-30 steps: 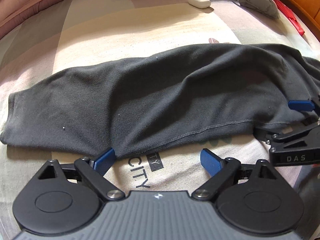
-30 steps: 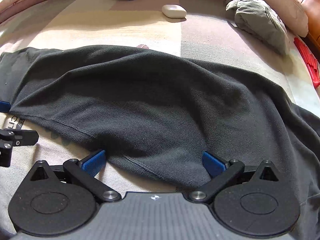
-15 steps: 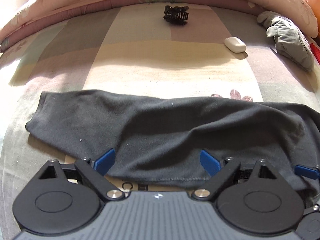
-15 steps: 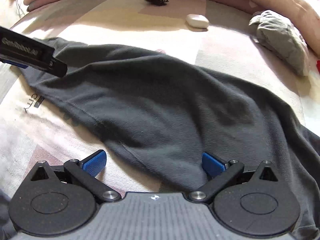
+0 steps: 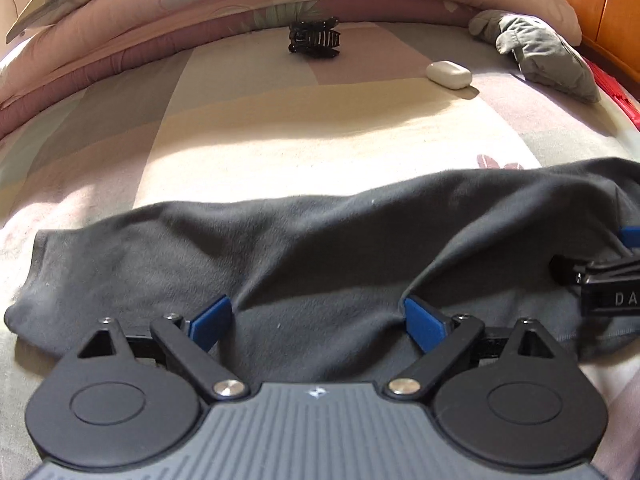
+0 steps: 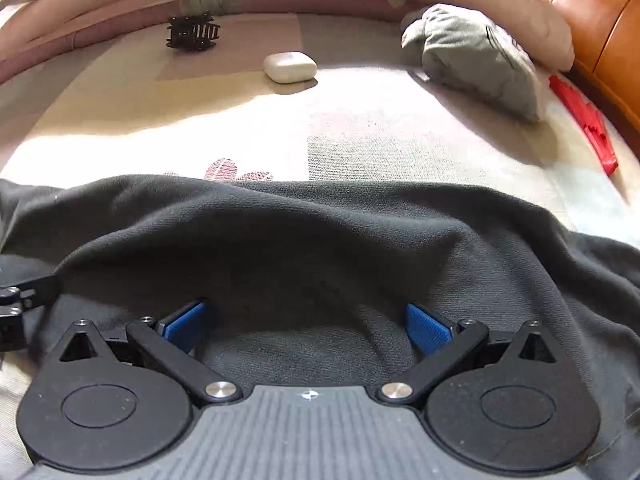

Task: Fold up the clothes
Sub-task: 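Press both open grippers along the folded edge to flatten it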

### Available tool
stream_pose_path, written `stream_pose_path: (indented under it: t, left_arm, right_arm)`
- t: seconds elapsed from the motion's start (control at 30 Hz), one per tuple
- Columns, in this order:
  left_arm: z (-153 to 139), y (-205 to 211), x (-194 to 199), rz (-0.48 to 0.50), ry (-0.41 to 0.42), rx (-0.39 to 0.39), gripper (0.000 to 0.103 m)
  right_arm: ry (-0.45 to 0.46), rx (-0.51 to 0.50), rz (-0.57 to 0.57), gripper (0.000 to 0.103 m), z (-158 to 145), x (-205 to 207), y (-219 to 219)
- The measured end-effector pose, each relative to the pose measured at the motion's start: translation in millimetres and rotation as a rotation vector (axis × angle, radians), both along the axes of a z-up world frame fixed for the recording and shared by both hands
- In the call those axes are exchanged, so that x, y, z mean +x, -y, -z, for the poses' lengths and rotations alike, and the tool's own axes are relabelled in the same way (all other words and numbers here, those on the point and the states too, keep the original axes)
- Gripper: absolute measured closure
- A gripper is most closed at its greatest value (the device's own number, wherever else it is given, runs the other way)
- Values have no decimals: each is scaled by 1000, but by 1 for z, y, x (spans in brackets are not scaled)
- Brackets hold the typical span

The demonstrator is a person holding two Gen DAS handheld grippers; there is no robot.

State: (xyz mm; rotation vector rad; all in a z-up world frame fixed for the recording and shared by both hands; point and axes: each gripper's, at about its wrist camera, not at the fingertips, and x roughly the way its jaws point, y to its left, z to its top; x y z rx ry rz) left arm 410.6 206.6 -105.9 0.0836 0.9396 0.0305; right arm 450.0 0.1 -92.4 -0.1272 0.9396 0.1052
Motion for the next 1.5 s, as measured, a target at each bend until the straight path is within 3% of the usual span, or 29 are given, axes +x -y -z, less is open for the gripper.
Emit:
stream_pose_path:
  t: [0.17,0.27,0.4,0.47,0.53,0.63,0.77,0.83,0.87,0.97,1.1,1.2,1.37,1.47,1.5]
  left_arm:
    - [-8,-10,-29,-37,-21,-29,11]
    - [-22,-15,-24,-50,18,-61,16]
    - [-27,-25,2,-60,91,-43,16]
    - [-19,-29,15,-81,75,-42,16]
    - [-7,-31,18,-104,7,-21,16]
    - [-2,-36,-11,-108,2,-13,12]
    - [-13,-39,-30,-135,-68,-31,14]
    - [-22,-42,-27,-139,-46,-52,17]
    - [-27,-42,-22,-124,-7,-41,17]
    - [-31,-39,4,-91,54,-3,16]
    - [-18,-43,29,-121,-11,15,16]
    - [-10,-56,10,-167,-78,-36,13]
    - [-20,-62,-15,-160,-179,-49,14]
    - [-33,-60,-5,-124,-106,-32,16]
    - [-36,-57,2,-107,-72,-16,16]
  right_arm:
    - [-68,-30,-47,0,-5,-39,5]
    - [-108,-60,-111,0,-15,-32,1]
    - [5,-85,-158,0,-22,-15,-19]
    - [-8,-75,-159,0,-16,-5,-31]
    - [-21,-66,-160,0,-9,6,-42]
    - [-78,-26,-124,0,-8,-7,-35]
    - [-189,-9,-163,0,-13,-30,-24]
    - [-222,-22,-203,0,-20,-28,-26]
    - [-196,-16,-216,0,-25,-26,-27]
    - [-141,68,-277,0,-28,-10,-42]
    - [-106,179,-411,0,-24,7,-67]
    - [-194,195,-473,0,-18,3,-74]
    - [-403,284,-581,0,-24,-14,-66]
    - [-452,373,-537,0,-29,-1,-57]
    - [-415,377,-520,0,-32,4,-56]
